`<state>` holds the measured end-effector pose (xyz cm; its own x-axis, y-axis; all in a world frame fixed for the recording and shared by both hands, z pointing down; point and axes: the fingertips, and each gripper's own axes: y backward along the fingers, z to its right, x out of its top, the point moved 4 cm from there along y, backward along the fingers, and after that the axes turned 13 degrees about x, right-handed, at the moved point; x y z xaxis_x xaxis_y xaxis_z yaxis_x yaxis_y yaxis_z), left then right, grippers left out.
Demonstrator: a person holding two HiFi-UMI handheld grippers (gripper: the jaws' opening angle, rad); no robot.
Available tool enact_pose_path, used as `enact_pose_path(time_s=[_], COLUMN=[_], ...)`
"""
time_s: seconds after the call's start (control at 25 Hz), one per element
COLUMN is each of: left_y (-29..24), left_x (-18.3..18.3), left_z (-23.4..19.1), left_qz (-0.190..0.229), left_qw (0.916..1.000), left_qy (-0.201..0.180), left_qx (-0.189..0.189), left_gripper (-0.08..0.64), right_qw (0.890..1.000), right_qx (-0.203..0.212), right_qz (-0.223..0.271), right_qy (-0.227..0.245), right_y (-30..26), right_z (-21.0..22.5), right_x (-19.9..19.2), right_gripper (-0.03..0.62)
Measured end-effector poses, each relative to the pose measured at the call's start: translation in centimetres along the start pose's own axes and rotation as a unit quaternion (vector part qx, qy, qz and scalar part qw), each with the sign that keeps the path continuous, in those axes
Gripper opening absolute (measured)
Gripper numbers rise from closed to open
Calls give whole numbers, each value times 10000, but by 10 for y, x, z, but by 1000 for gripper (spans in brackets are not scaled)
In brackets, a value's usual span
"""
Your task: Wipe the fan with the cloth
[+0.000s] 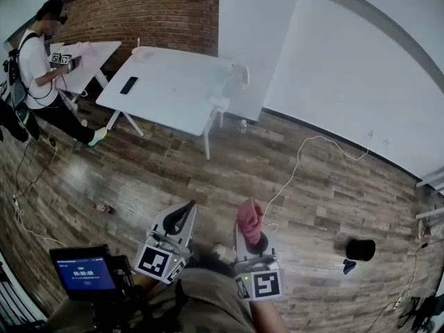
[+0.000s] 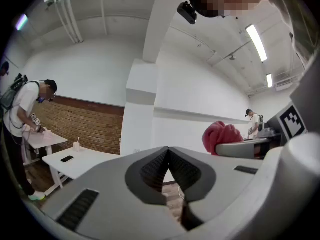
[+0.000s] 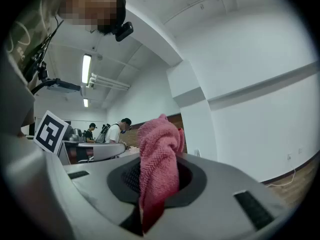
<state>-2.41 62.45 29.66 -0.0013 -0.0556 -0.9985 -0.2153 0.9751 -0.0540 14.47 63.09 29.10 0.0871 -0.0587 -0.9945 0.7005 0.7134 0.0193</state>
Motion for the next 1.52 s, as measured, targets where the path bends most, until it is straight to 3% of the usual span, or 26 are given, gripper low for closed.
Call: enact_pose_path(time_s=[0.4, 0.6, 0.96, 1.32, 1.52], left_y=[-10, -16, -25, -95, -154], left_x=[-1, 1, -24, -21, -23], left_z=[12, 17, 18, 4, -7], left_qz=[-72, -40, -344, -181, -372], left_qw=[10000, 10000, 9992, 9998, 9985], left_qy=[-7, -15, 38, 46, 345], left_qx=[-36, 50, 185, -35, -217], left_gripper=[20, 20, 21, 21, 20], right_qw=[9981, 9970, 9960, 9970, 9963], right_qx=[-272, -297, -201, -403, -554], right_qz=[216, 351, 323, 340, 380], right_qy=[-518, -621, -810, -571, -541], right_y=[16, 22, 22, -23, -59], right_z=[18, 31, 44, 83, 121], right_x=[-2, 2, -13, -10, -7], right_gripper=[78, 81, 83, 83, 89])
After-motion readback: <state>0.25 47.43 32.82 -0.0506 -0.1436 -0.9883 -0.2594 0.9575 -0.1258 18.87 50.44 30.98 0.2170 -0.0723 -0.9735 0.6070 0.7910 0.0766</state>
